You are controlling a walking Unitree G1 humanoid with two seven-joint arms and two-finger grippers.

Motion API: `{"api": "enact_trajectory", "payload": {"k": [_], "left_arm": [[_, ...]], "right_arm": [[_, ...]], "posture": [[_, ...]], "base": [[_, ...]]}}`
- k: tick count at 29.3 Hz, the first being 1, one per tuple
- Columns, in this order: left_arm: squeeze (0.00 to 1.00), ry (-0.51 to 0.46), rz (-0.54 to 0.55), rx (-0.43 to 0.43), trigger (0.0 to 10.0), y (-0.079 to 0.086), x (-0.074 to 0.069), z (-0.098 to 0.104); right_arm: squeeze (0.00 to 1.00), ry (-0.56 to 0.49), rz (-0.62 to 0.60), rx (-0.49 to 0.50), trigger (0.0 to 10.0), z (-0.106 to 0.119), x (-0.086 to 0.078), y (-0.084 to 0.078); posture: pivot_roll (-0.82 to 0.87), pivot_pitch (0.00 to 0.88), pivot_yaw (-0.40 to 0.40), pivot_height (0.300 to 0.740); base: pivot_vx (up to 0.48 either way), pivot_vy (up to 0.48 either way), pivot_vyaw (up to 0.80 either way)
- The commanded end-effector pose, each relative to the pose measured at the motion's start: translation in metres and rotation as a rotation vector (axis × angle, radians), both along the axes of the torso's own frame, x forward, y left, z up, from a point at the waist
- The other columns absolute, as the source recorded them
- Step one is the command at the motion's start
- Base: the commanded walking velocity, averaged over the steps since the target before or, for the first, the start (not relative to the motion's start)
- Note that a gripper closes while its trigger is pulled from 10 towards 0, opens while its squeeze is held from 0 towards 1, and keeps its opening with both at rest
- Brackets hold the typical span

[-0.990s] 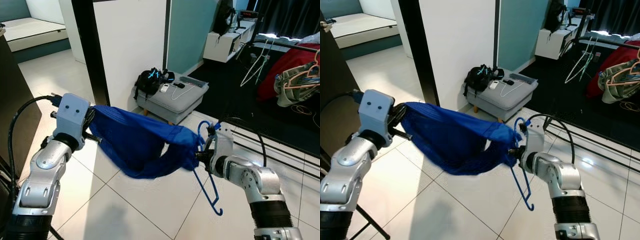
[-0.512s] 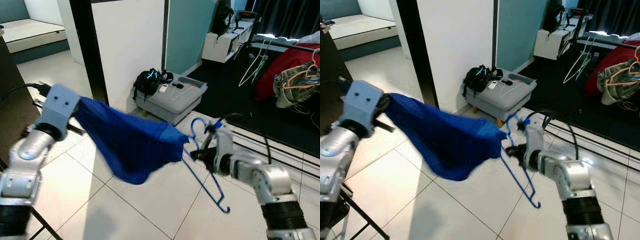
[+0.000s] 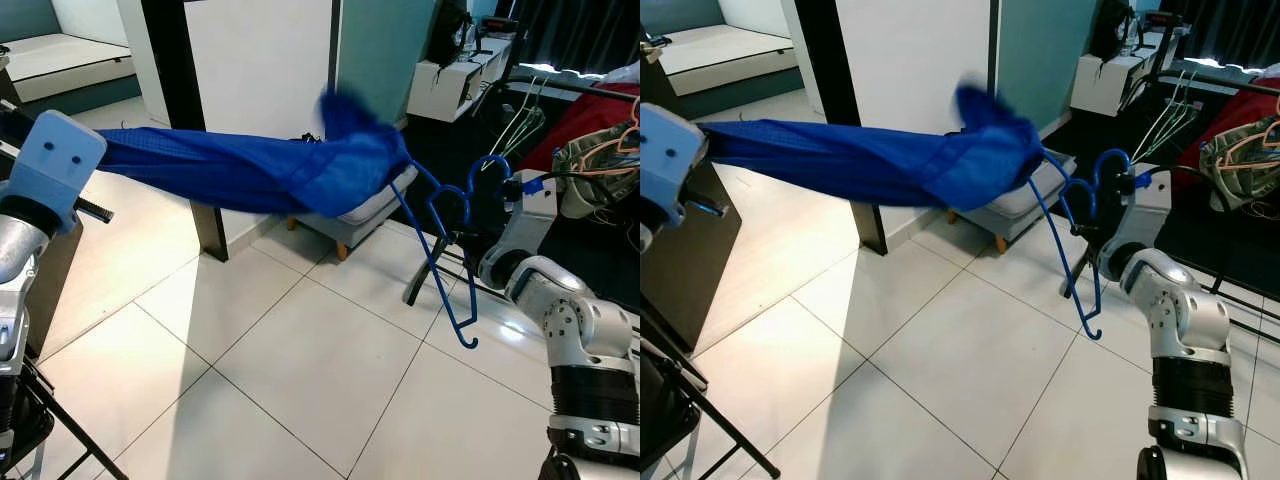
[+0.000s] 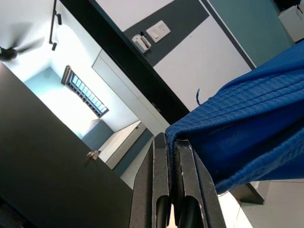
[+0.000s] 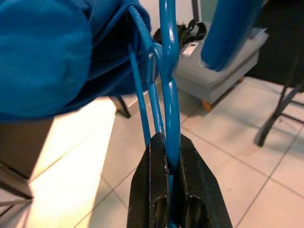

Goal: Hang hanger

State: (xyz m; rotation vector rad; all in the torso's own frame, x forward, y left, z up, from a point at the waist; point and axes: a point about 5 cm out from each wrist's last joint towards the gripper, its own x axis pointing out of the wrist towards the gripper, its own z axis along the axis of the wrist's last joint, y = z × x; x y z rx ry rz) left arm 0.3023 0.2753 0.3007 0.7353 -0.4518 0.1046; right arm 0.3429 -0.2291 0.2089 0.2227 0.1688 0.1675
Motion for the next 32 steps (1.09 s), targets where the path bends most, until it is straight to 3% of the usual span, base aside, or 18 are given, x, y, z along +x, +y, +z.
{"api": "enact_trajectory", "payload": {"k": [1, 4, 6, 11, 12, 13, 14, 15, 16, 17, 18, 19, 21, 23, 26, 28, 31, 32], "left_arm": [[0.0, -0.052, 0.039, 0.035, 10.0, 0.008, -0.004, 0.015], [0.0, -0.055, 0.038, 0.038, 10.0, 0.009, -0.004, 0.015], [0.0, -0.064, 0.032, 0.035, 10.0, 0.009, -0.004, 0.017], [0.0, -0.003, 0.039, 0.064, 10.0, 0.01, 0.0, 0.01], [0.0, 0.109, 0.047, 0.084, 10.0, 0.012, 0.005, -0.008], [0.0, 0.109, 0.047, 0.084, 10.0, 0.012, 0.005, -0.008], [0.0, 0.213, 0.051, 0.1, 10.0, 0.014, 0.009, -0.025], [0.0, 0.213, 0.051, 0.1, 10.0, 0.014, 0.009, -0.025], [0.0, 0.365, 0.03, 0.126, 10.0, 0.014, 0.01, -0.051], [0.0, 0.365, 0.03, 0.126, 10.0, 0.014, 0.01, -0.051], [0.0, 0.513, -0.005, 0.15, 10.0, 0.012, 0.007, -0.076], [0.0, 0.513, -0.005, 0.15, 10.0, 0.012, 0.007, -0.076], [0.0, 0.785, -0.118, 0.18, 10.0, 0.006, -0.008, -0.111], [0.0, 0.851, -0.154, 0.199, 10.0, 0.004, -0.013, -0.117], [0.0, 0.891, -0.201, 0.216, 10.0, 0.0, -0.016, -0.115], [0.0, 0.903, -0.261, 0.224, 10.0, -0.005, -0.017, -0.107], [0.0, 0.894, -0.269, 0.222, 10.0, -0.006, -0.014, -0.103], [0.0, 0.889, -0.262, 0.218, 10.0, -0.004, -0.011, -0.101]], "right_arm": [[0.0, 0.01, -0.063, 0.027, 10.0, -0.002, -0.002, -0.01], [0.0, 0.019, -0.058, 0.03, 10.0, -0.003, -0.002, -0.01], [0.0, 0.122, 0.029, 0.025, 10.0, -0.019, -0.005, -0.003], [0.0, 0.307, 0.061, -0.156, 10.0, -0.053, -0.016, -0.005], [0.0, 0.374, 0.152, -0.177, 10.0, -0.062, -0.025, 0.001], [0.0, 0.374, 0.152, -0.177, 10.0, -0.062, -0.025, 0.001], [0.0, 0.42, 0.235, -0.202, 10.0, -0.068, -0.034, 0.007], [0.0, 0.42, 0.235, -0.202, 10.0, -0.068, -0.034, 0.007], [0.0, 0.457, 0.291, -0.248, 10.0, -0.073, -0.043, 0.008], [0.0, 0.457, 0.291, -0.248, 10.0, -0.073, -0.043, 0.008], [0.0, 0.485, 0.306, -0.293, 10.0, -0.075, -0.049, 0.001], [0.0, 0.485, 0.306, -0.293, 10.0, -0.075, -0.049, 0.001], [0.0, 0.516, 0.307, -0.429, 10.0, -0.071, -0.058, -0.024], [0.0, 0.524, 0.311, -0.469, 10.0, -0.068, -0.061, -0.032], [0.0, 0.459, 0.426, -0.432, 10.0, -0.055, -0.066, -0.026], [0.0, 0.369, 0.579, -0.331, 10.0, -0.037, -0.073, -0.013], [0.0, 0.32, 0.494, -0.238, 10.0, -0.028, -0.063, -0.018], [0.0, 0.298, 0.321, -0.148, 10.0, -0.026, -0.048, -0.032]], "posture": [[0.03, 0.0, -0.008, 0.74], [0.03, 0.0, -0.008, 0.74], [0.03, 0.0, -0.008, 0.74], [0.03, 0.0, -0.009, 0.74], [0.03, 0.0, -0.008, 0.74], [0.03, 0.0, -0.008, 0.74], [0.03, 0.0, -0.008, 0.74], [0.03, 0.0, -0.008, 0.74], [0.03, 0.0, -0.007, 0.74], [0.03, 0.0, -0.007, 0.74], [0.02, 0.0, -0.005, 0.74], [0.02, 0.0, -0.005, 0.74], [0.02, 0.0, -0.005, 0.74], [0.02, 0.0, -0.005, 0.74], [0.02, 0.0, -0.006, 0.74], [0.02, 0.0, -0.005, 0.74], [0.01, 0.0, -0.003, 0.74], [0.02, 0.0, 0.002, 0.74]], "base": [[0.0, 0.0, 0.0], [0.0, 0.0, 0.0], [0.0, 0.0, 0.0], [0.0, 0.0, 0.0], [0.0, 0.0, 0.0], [0.0, 0.0, 0.0], [0.0, 0.0, 0.0], [0.0, 0.0, 0.0], [0.0, 0.0, 0.0], [0.0, 0.0, 0.0], [0.0, 0.0, 0.0], [0.0, 0.0, 0.0], [0.0, 0.0, 0.0], [0.0, 0.0, 0.0], [0.0, 0.0, 0.0], [0.0, 0.0, 0.0], [0.0, 0.0, 0.0], [0.0, 0.0, 0.0]]}}
